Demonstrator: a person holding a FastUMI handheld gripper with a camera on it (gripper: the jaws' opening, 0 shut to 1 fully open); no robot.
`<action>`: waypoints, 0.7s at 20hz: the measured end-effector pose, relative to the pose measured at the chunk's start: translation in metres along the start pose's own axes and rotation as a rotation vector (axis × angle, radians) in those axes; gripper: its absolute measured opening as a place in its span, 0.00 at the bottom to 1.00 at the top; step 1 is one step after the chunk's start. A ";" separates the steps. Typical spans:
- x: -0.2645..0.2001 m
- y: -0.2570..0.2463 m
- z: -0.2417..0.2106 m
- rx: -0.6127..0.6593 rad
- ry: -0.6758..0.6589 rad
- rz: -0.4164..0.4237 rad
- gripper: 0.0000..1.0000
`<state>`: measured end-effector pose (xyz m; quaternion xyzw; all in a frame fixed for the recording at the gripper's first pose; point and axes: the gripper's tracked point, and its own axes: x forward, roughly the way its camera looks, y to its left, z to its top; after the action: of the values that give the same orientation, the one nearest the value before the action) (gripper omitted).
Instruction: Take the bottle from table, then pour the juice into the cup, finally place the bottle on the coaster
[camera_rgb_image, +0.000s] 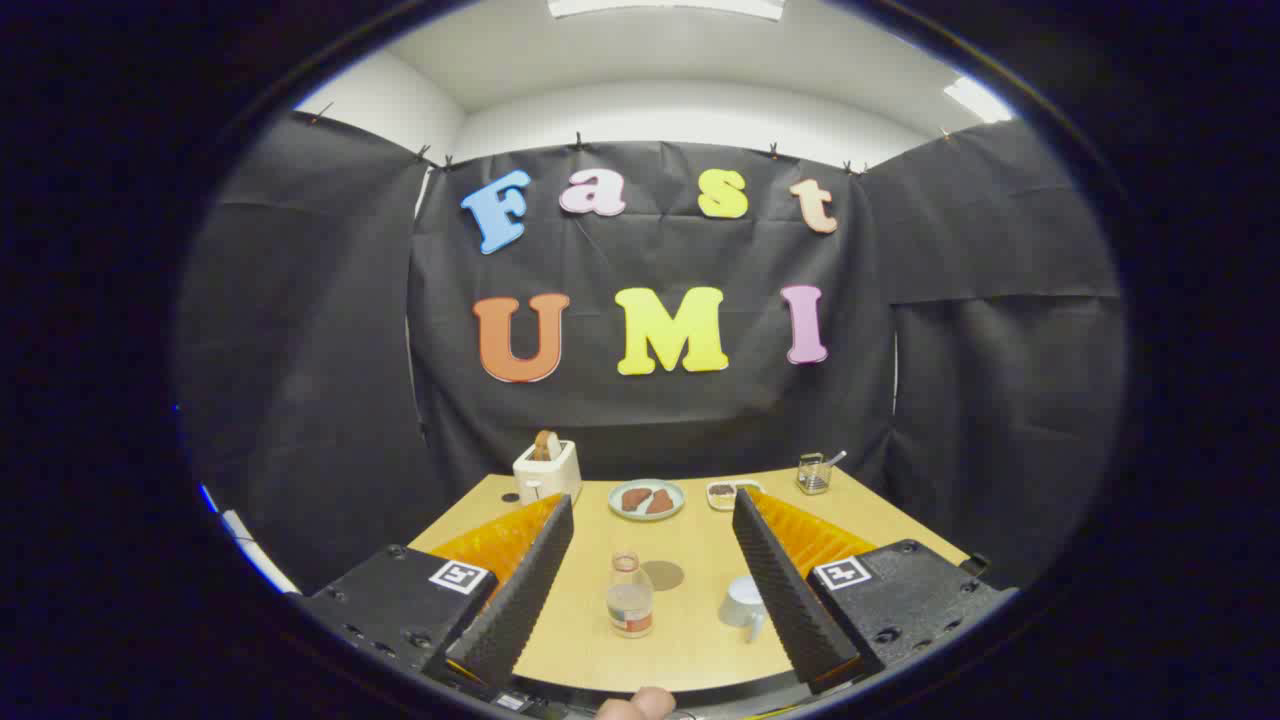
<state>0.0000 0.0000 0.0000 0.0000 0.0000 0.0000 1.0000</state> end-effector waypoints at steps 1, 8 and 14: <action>0.003 -0.001 -0.002 -0.006 0.003 -0.003 1.00; 0.022 0.013 -0.004 -0.032 0.005 0.034 1.00; 0.019 0.020 0.004 -0.028 -0.051 0.035 1.00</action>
<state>0.0191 0.0205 0.0045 -0.0140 -0.0252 0.0176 0.9994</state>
